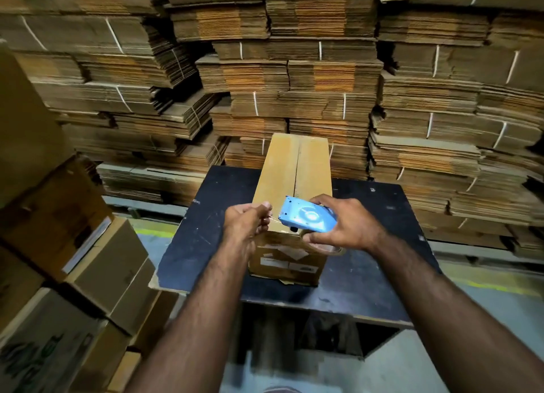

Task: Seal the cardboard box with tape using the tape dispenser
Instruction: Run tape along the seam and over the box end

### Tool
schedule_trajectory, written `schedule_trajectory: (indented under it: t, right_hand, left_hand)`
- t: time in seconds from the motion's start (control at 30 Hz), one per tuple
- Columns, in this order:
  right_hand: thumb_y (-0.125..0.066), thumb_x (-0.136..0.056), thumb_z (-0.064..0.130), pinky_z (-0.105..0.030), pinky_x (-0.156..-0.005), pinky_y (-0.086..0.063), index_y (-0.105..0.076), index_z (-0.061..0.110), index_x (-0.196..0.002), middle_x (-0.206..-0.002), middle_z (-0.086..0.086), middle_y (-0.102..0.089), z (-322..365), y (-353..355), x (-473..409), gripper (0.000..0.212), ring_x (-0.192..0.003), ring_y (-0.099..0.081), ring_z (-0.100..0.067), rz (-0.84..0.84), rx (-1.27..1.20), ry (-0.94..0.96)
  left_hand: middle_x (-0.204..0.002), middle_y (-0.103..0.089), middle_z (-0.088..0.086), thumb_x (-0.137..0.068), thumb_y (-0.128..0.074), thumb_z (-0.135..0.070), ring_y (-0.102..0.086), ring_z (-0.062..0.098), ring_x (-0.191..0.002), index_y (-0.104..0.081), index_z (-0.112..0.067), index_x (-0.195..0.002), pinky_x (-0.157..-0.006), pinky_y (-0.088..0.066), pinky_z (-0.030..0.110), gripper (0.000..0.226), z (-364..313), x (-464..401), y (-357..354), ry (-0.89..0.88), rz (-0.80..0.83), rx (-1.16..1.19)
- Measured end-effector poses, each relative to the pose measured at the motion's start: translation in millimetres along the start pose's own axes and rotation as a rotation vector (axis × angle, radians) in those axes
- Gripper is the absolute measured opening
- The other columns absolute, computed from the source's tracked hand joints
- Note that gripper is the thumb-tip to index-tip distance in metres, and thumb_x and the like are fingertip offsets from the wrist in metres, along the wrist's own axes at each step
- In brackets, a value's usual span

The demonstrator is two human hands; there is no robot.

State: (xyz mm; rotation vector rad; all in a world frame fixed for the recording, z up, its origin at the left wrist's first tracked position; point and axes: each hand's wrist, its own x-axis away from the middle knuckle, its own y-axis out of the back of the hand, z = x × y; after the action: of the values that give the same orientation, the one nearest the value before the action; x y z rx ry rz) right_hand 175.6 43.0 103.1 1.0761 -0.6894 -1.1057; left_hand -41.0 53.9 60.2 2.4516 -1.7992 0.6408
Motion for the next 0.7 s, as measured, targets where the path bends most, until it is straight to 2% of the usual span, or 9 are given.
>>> schedule_trajectory:
  t: [0.1,0.17,0.27,0.37,0.53,0.7]
  right_hand:
    - [-0.072,-0.065,0.075,-0.039,-0.083,-0.054,-0.05,0.034,-0.135,-0.121,0.004,-0.066,-12,4,-10,0.083,-0.102,-0.06,-0.018,0.05,0.063,0.065]
    - [-0.069,-0.066,0.077,-0.039,-0.084,-0.053,-0.05,0.033,-0.137,-0.124,0.004,-0.065,-20,5,-14,0.085,-0.104,-0.059,-0.019,0.082,0.101,0.101]
    - [-0.067,-0.068,0.078,-0.037,-0.084,-0.052,-0.049,0.032,-0.139,-0.125,0.003,-0.064,-27,5,-24,0.086,-0.106,-0.058,-0.019,0.124,0.154,0.137]
    - [-0.062,-0.067,0.083,-0.036,-0.08,-0.051,-0.049,0.032,-0.137,-0.121,0.002,-0.065,-23,0,-38,0.088,-0.104,-0.058,-0.021,0.17,0.243,0.184]
    - [-0.05,-0.069,0.086,-0.039,-0.082,-0.05,-0.055,0.029,-0.129,-0.114,-0.001,-0.066,-5,-12,-60,0.083,-0.104,-0.059,-0.024,0.23,0.299,0.246]
    - [-0.053,-0.072,0.085,-0.036,-0.079,-0.046,-0.052,0.028,-0.134,-0.114,-0.001,-0.063,9,-18,-75,0.084,-0.103,-0.056,-0.023,0.294,0.348,0.221]
  left_hand:
    - [-0.061,-0.066,0.005,-0.088,-0.074,-0.008,-0.056,0.011,-0.052,-0.072,-0.003,-0.079,-0.043,-0.045,0.017,0.01,7,-3,-3,-0.039,-0.103,-0.031]
    - [-0.065,-0.066,0.007,-0.089,-0.073,-0.008,-0.055,0.012,-0.053,-0.072,-0.002,-0.081,-0.044,-0.045,0.017,0.01,12,-6,0,-0.08,-0.172,-0.079]
    - [-0.069,-0.07,0.006,-0.088,-0.074,-0.011,-0.059,0.018,-0.061,-0.074,-0.006,-0.077,-0.057,-0.052,0.025,0.012,22,-11,3,-0.152,-0.228,-0.187]
    - [-0.072,-0.074,0.0,-0.084,-0.076,-0.014,-0.069,0.018,-0.073,-0.073,-0.015,-0.068,-0.07,-0.057,0.029,0.016,31,-12,3,-0.205,-0.373,-0.297]
    - [-0.073,-0.073,-0.004,-0.083,-0.078,-0.023,-0.068,0.014,-0.077,-0.076,-0.014,-0.074,-0.068,-0.046,0.02,0.013,34,-15,12,-0.215,-0.54,-0.405]
    - [-0.075,-0.074,-0.004,-0.082,-0.08,-0.03,-0.069,0.013,-0.078,-0.075,-0.017,-0.071,-0.056,-0.039,0.012,0.018,37,-27,25,-0.163,-0.552,-0.41]
